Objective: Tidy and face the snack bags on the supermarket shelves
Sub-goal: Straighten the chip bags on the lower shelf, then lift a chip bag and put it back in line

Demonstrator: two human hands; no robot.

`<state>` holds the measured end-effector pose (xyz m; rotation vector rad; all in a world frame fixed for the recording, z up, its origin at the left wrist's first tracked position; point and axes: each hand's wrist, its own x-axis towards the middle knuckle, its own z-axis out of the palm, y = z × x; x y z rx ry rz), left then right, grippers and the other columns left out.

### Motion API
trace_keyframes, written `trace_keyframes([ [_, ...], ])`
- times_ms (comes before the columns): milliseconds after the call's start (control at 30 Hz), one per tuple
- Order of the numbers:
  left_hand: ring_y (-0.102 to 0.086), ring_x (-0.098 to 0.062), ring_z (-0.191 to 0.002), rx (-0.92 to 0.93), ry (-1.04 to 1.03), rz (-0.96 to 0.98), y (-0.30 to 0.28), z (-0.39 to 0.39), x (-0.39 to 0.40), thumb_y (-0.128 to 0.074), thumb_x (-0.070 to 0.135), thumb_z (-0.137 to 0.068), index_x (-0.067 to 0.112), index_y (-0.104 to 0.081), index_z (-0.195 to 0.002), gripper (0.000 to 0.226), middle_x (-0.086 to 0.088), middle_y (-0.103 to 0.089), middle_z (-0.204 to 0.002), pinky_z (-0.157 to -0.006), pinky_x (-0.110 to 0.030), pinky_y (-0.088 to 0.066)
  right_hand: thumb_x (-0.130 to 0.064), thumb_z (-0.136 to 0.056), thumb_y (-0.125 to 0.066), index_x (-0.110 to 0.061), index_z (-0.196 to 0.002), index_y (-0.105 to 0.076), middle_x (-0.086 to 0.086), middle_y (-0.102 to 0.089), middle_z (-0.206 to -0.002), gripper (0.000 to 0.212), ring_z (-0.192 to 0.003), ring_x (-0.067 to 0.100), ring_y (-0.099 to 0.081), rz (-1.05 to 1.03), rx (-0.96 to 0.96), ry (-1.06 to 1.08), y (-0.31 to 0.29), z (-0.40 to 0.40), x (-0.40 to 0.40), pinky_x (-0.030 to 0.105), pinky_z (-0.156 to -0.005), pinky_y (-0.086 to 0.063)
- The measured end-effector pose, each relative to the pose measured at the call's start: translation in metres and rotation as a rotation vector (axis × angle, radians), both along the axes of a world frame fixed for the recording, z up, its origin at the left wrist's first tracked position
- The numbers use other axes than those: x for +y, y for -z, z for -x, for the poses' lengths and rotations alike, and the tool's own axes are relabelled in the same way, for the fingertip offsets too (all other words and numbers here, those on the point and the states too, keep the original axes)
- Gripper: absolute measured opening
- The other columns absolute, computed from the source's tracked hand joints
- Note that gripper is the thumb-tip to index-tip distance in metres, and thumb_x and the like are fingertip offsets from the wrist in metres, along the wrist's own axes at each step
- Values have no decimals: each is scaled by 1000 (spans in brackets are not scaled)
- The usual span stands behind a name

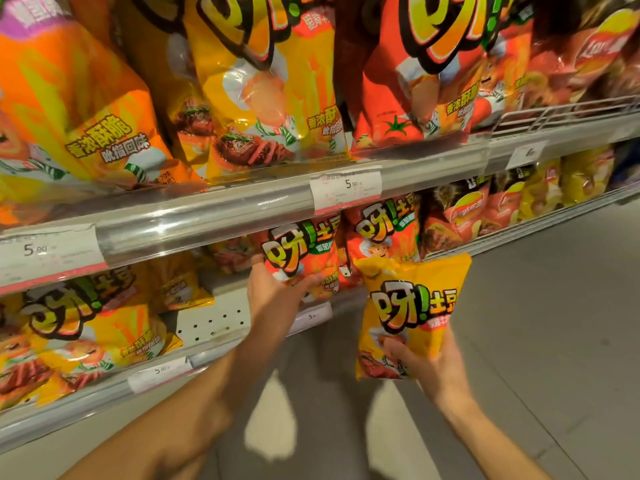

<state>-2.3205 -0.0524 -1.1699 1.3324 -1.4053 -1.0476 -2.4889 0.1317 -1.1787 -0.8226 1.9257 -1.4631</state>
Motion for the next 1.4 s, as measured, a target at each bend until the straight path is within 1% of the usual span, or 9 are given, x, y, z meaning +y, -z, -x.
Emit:
trace_keyframes([
  [133,-65,-15,-97,-5,32,10,2,17,-8,-97,39,-53,25,-54,-101,66,5,-67,-97,-82,-40,-55,-26,-68,-93,-32,-122,-61,-12,-76,-107,63,-110,19,-69,-78,55,-6,2,-4,13,56,-110,-43],
  [367,-59,-22,-101,-124,146,243,18,28,-9,-95,34,-58,23,-69,-83,37,3,-57,-97,-85,-45,-52,-38,-58,-96,-34,-117,-62,-12,-77,-106,69,-101,11,-72,-93,-24,-25,5,-17,24,51,-100,-53],
  [600,-64,-22,-100,-136,198,173,25,16,-10,-96,33,-57,19,-56,-100,61,0,-62,-103,-76,-33,-52,-29,-61,-96,-29,-121,-64,-9,-77,-110,68,-103,14,-73,-81,-33,-108,12,-28,27,46,-94,-58],
  [767,-61,-27,-100,-462,271,91,30,-32,5,-83,59,-66,17,-62,-114,67,-5,-66,-106,-81,-44,-51,-31,-58,-100,-29,-122,-64,7,-73,-118,74,-120,38,-61,-25,-27,-116,9,-49,18,54,-102,-49],
  [933,-55,-35,-100,-903,115,433,41,-118,43,-45,39,-96,5,-66,-103,41,-14,-62,-107,-84,-44,-47,-29,-59,-96,-43,-110,-63,0,-76,-111,62,-102,22,-74,29,33,-272,0,-93,-20,54,-89,-58],
  [1000,-54,-36,-114,-1063,167,435,46,-149,57,-54,29,-90,6,-64,-114,34,-15,-61,-121,-96,-45,-47,-36,-56,-95,-50,-113,-59,-7,-75,-113,68,-103,14,-73,50,48,-294,-5,-119,-40,50,-91,-58],
  [1133,-64,-44,-113,-1290,195,359,54,-185,65,-91,20,-49,-8,-68,-117,77,-26,-67,-120,-92,-56,-52,-57,-51,-89,-39,-127,-55,-9,-66,-124,85,-116,12,-64,91,82,-322,-17,-159,-86,42,-100,-53],
  [1333,-70,-41,-102,-1341,245,357,52,-190,64,-93,25,-44,-7,-71,-112,79,-23,-71,-111,-87,-54,-56,-49,-60,-94,-35,-109,-56,-5,-60,-107,64,-104,14,-55,139,194,-263,-14,-182,-156,42,-93,-49],
  [1400,-71,-39,-99,-1344,275,340,48,-187,63,-91,27,-42,-5,-72,-111,79,-20,-72,-108,-86,-52,-57,-56,-60,-91,-36,-122,-53,-5,-56,-115,75,-111,13,-52,78,195,-283,-5,-184,-171,39,-99,-46],
])
